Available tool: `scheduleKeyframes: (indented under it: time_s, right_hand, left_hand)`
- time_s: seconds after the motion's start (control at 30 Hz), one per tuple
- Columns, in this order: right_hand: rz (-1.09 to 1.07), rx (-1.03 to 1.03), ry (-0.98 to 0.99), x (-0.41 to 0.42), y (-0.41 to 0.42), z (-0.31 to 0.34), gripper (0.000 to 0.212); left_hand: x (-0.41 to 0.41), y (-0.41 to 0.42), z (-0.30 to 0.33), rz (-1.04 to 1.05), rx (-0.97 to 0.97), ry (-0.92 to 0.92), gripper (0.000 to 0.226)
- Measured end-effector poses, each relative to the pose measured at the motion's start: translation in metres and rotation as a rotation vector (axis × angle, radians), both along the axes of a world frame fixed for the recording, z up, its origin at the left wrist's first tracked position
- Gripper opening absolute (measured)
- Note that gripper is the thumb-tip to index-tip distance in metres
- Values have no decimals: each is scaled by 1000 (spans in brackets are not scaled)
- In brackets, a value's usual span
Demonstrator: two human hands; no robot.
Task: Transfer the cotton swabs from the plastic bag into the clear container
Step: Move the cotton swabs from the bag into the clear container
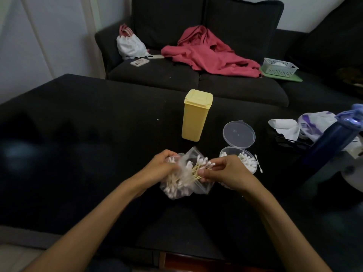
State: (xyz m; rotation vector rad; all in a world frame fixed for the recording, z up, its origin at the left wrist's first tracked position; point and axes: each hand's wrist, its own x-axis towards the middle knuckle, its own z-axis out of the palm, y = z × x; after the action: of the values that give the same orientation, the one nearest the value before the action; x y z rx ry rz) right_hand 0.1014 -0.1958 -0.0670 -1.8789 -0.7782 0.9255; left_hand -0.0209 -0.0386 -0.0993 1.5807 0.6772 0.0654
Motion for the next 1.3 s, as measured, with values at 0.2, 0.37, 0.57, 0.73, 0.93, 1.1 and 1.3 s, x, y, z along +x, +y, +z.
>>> scheduleKeyframes:
  time_s: [0.2,0.37,0.57,0.73,0.93,1.1,1.3]
  right_hand:
    - [38,-70,-117,-3,7,-6,14]
    - [40,-112,-148,-7,7,-10,12]
    - [-50,-85,34,-1,1,-1,6]
    - [-40,-25,-59,2,-5,5,7]
    - [39,71,-420,4,-10,7,11]
    - [178,198,-589,4,-15,7,17]
    - [234,219,-624,0,-8,-3,20]
  left_hand:
    - [-2,-8,-1,-187,72,11,60]
    - [-3,-10,-7,-245,162,-122,36]
    - [-2,-10,-6,-212,274,-166,22]
    - [-4,-1,-3,-212,169,-148,21]
    - [-2,5,0,-146,67,-14,22]
    - [0,4,2,-108,2,71,17]
    - [3,-6,5,-157,17,42,51]
